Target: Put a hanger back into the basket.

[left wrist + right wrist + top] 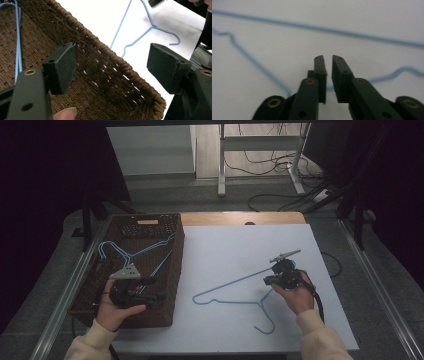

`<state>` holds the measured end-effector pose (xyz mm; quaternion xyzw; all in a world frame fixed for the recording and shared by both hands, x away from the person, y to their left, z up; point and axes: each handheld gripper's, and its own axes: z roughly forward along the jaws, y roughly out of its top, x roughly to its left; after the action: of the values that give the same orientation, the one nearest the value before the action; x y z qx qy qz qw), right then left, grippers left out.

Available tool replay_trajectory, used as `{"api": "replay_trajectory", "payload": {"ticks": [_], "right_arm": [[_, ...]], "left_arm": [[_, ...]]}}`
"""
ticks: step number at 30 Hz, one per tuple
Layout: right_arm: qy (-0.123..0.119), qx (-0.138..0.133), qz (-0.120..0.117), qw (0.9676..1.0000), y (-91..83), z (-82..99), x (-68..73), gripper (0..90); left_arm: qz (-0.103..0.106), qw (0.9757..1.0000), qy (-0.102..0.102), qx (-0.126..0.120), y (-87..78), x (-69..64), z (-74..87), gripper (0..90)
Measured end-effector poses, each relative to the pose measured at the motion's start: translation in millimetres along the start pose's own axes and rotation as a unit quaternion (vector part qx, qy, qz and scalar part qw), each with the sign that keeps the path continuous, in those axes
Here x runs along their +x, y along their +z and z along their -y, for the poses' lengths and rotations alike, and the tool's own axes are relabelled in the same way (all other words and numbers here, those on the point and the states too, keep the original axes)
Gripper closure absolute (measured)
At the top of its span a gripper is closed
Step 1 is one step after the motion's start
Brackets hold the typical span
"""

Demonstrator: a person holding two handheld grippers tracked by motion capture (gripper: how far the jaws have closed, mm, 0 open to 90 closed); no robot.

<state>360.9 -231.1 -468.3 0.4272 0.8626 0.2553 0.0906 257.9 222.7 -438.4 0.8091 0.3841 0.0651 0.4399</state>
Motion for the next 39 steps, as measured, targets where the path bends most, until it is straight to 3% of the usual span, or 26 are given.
{"api": "replay_trajectory", "payload": {"ticks": [4,7,17,23,28,36,39], "right_arm": [[0.009,0.028,-0.009,0.9995,-3.2,21.1,14.1,69.9],[0.001,0.045,-0.009,0.9989,-4.0,32.8,24.3,66.6],[-0.024,0.087,-0.002,0.9959,1.4,46.5,50.0,66.6],[-0.038,0.107,0.014,0.9934,8.1,45.5,55.2,71.6],[-0.035,0.116,0.027,0.9923,10.1,42.1,58.4,82.1],[-0.032,0.122,0.030,0.9915,10.3,40.0,58.2,85.4],[-0.028,0.124,0.017,0.9917,8.7,40.5,55.7,85.8]], "left_arm": [[0.002,1.0000,0.002,0.003,2.3,-1.0,-0.7,24.3],[0.003,1.0000,0.003,0.004,3.7,-1.4,-1.1,24.3],[0.004,1.0000,0.005,0.004,4.0,-2.9,-1.4,24.3],[0.003,1.0000,0.005,0.004,3.6,-2.6,-1.2,24.3],[0.004,1.0000,0.006,0.005,4.1,-3.3,-1.3,24.3],[0.007,0.9998,0.015,0.008,7.4,-9.0,-3.4,24.4],[0.012,0.9996,0.023,0.008,10.6,-16.5,-7.5,24.5]]}}
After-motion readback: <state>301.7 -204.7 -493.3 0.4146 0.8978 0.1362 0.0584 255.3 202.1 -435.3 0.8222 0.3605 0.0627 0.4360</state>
